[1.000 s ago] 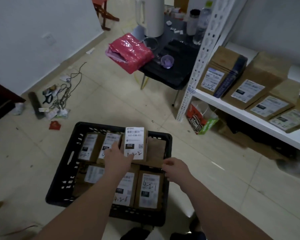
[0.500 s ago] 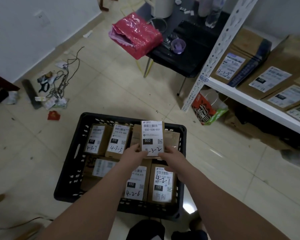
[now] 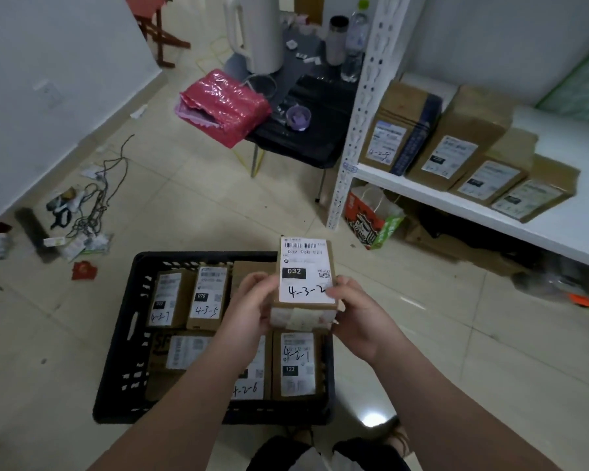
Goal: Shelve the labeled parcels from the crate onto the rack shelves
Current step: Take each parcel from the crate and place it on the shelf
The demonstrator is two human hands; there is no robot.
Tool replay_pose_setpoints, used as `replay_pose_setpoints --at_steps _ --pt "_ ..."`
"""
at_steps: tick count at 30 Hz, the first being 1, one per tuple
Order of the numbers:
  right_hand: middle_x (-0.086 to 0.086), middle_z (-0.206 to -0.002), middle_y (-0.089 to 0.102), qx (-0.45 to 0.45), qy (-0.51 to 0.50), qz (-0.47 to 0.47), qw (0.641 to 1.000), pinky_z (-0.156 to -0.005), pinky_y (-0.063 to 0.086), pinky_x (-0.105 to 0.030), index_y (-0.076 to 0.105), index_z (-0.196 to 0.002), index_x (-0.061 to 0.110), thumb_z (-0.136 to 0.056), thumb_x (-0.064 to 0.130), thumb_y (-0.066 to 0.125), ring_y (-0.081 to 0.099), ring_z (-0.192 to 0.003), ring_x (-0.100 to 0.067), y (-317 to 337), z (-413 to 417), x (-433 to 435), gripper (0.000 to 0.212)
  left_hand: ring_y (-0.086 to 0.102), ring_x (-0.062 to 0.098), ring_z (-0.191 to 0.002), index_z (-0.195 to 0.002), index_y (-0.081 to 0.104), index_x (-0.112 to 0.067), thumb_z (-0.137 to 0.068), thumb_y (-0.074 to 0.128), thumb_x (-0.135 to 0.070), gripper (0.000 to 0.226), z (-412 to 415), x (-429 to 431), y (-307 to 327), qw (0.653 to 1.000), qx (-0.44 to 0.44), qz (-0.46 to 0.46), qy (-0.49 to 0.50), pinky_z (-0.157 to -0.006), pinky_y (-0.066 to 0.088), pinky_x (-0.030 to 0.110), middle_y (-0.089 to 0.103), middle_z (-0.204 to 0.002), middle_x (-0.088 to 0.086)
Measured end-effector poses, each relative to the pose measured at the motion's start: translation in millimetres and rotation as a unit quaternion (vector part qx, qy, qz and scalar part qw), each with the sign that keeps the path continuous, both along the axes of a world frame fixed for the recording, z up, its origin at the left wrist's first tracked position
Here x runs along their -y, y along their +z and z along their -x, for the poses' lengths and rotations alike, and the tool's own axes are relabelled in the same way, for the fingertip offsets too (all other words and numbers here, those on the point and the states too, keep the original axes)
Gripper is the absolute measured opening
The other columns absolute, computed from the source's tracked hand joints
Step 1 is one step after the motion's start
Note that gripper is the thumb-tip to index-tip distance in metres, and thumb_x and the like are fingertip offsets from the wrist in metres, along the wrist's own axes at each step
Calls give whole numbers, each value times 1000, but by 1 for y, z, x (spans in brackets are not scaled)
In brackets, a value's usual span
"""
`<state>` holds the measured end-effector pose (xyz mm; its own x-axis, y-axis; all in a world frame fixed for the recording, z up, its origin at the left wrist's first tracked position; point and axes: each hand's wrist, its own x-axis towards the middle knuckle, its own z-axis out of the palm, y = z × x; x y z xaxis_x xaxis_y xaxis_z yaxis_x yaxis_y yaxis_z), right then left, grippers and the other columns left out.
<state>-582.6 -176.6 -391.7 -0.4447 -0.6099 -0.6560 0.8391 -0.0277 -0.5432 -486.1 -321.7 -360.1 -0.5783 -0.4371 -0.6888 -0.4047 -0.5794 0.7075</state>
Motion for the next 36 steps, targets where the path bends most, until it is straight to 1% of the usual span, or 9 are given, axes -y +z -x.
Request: replay_pose_setpoints --at_steps 3,5,7,12,16,21,28,33,36 --pt "-7 -120 67 -28 -48 53 997 -82 47 -41 49 -118 24 -53 3 66 56 -112 -33 15 8 -24 70 70 25 -96 -114 56 -18 -77 67 -25 39 13 -13 22 997 -60 -5 -51 -84 54 46 71 -108 8" --pt "-6 -135 61 -59 -50 68 995 -95 43 -48 33 -144 28 -52 5 70 55 -122 -34 28 13 -45 101 69 23 -99 -122 53 -25 -72 71 -24 54 24 -23 37 990 -87 -12 -110 -82 53 43 70 -113 6" --pt "-7 -140 58 -83 -56 88 991 -101 43 -51 21 -153 30 -58 13 81 53 -127 -35 45 17 -66 114 68 21 -101 -130 50 -31 -70 77 -20 66 35 -35 49 980 -106 -14 -168 -81 52 40 69 -116 3" --pt "-11 -135 61 -113 -94 81 986 -84 57 -46 42 -145 22 -63 54 83 60 -121 -33 84 22 -117 97 68 9 -96 -130 46 -36 -68 71 -13 70 56 -87 80 951 -146 20 -273 -85 48 38 72 -102 -16" --pt "-13 -128 65 -154 -116 34 981 -93 54 -51 47 -141 17 -78 53 67 64 -116 -33 98 25 -165 75 69 1 -89 -110 51 -39 -83 62 -3 46 65 -139 97 933 -166 32 -318 -80 48 31 72 -93 -23" --pt "-9 -128 66 -171 -155 2 973 -100 48 -58 44 -141 21 -68 59 79 65 -114 -32 101 24 -250 89 62 19 -114 -135 47 -36 -79 68 -31 61 78 -216 102 915 -155 16 -372 -104 41 49 65 -125 -4" --pt "-3 -124 69 -191 -152 -82 966 -105 44 -55 50 -136 26 -69 68 72 66 -114 -26 106 25 -387 82 65 21 -110 -128 56 -31 -77 73 -38 54 100 -355 96 908 -150 -17 -391 -104 42 50 69 -118 1" --pt "2 -112 74 -197 -111 -135 965 -89 54 -40 58 -128 28 -76 66 66 70 -105 -19 116 33 -454 65 65 24 -111 -125 60 -30 -79 69 -36 47 113 -415 85 911 -148 -21 -384 -105 40 53 69 -118 3" --pt "3 -105 75 -185 -89 -138 969 -79 57 -36 62 -120 29 -74 61 63 71 -98 -19 119 43 -474 57 66 24 -108 -130 56 -28 -74 74 -34 59 126 -429 85 916 -142 -16 -376 -102 44 50 69 -118 3"
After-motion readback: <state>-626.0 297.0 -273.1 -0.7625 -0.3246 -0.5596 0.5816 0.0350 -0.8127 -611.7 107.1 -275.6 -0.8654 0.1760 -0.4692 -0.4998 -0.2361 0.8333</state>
